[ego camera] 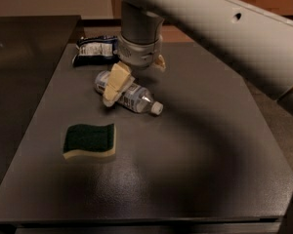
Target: Place blue plastic bottle upright
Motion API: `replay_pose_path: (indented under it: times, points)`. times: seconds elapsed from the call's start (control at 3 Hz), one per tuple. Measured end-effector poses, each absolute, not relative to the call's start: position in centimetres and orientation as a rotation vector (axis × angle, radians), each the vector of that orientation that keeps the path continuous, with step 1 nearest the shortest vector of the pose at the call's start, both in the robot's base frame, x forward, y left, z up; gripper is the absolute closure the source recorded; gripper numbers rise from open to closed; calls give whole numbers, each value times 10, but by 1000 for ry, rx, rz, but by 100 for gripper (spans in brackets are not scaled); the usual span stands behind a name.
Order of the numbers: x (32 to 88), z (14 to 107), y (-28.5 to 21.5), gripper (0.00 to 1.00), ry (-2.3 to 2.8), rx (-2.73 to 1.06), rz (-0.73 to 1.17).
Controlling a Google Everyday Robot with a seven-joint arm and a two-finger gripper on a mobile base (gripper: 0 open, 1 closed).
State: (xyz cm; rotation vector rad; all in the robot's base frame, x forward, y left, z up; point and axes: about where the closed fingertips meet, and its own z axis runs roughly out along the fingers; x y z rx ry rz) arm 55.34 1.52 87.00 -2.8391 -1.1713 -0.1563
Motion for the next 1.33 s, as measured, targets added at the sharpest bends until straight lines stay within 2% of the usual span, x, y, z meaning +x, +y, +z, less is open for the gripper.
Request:
replay_pose_path:
  times: [0.67, 1.0, 1.33]
  points:
    - [569, 846, 15, 0, -1227, -2894, -94]
    - [567, 843, 17, 18, -1242, -2899, -83]
    - [561, 843, 19, 41, -1259, -2901, -76]
